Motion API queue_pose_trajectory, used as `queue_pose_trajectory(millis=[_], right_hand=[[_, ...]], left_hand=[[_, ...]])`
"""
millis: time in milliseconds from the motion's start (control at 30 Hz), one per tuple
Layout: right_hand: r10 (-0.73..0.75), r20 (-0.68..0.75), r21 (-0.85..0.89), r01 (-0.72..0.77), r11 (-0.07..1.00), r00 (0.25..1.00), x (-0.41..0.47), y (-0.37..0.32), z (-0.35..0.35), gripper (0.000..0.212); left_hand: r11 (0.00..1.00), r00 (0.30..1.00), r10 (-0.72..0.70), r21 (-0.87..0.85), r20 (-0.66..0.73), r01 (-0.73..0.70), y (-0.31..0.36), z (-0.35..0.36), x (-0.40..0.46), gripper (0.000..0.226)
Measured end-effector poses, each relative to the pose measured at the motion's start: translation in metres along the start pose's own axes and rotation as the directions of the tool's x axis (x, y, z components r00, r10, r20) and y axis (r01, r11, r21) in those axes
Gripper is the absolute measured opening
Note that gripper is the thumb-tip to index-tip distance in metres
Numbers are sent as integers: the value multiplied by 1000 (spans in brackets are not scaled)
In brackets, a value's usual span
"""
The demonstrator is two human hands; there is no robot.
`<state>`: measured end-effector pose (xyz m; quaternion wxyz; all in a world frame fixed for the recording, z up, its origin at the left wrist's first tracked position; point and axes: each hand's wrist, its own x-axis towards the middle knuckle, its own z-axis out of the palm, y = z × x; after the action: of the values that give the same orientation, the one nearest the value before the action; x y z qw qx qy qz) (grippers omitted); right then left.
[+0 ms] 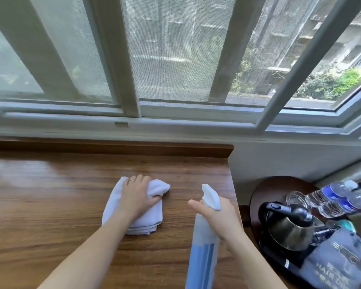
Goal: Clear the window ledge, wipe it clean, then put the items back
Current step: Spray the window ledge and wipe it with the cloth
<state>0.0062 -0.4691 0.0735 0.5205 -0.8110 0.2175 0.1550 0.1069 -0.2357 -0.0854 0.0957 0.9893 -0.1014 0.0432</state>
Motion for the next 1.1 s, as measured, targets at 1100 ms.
queue_pose_trajectory(millis=[1100], right_hand=[[-8,-27,26,9,1000,1000,43,1,-14,40]], left_hand=[[999,993,-43,-5,109,44,50,0,110,60]])
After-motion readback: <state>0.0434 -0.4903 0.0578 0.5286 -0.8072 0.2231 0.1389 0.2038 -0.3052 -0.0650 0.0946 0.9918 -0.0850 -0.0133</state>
